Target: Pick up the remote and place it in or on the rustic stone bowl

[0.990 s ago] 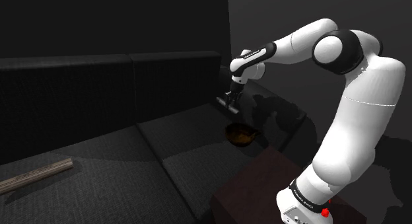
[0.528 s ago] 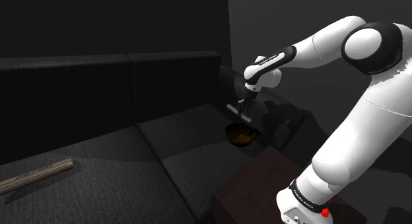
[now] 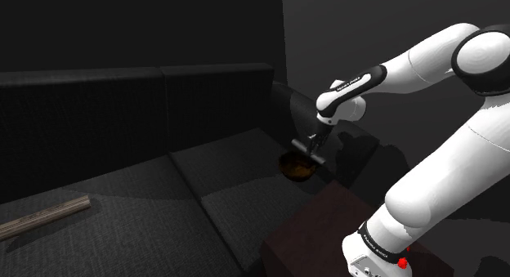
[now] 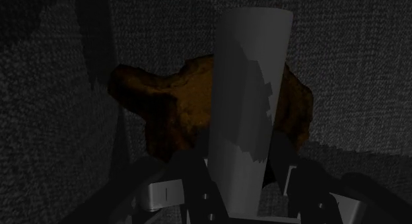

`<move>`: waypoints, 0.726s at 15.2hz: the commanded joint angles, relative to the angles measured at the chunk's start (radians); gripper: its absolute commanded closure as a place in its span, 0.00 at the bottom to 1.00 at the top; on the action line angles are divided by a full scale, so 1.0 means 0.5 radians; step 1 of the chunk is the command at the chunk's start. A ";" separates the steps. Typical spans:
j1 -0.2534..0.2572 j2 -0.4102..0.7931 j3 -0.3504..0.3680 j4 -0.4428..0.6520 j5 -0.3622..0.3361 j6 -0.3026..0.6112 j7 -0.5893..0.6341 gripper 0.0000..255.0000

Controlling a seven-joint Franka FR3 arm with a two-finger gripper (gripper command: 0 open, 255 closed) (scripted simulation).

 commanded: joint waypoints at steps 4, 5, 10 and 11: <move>0.005 0.118 -0.001 -0.036 0.065 0.148 -0.064 1.00; 0.007 0.147 0.000 -0.038 0.082 0.177 -0.078 1.00; 0.009 0.252 0.010 -0.040 0.148 0.279 -0.133 1.00; 0.009 0.252 0.010 -0.040 0.149 0.279 -0.133 1.00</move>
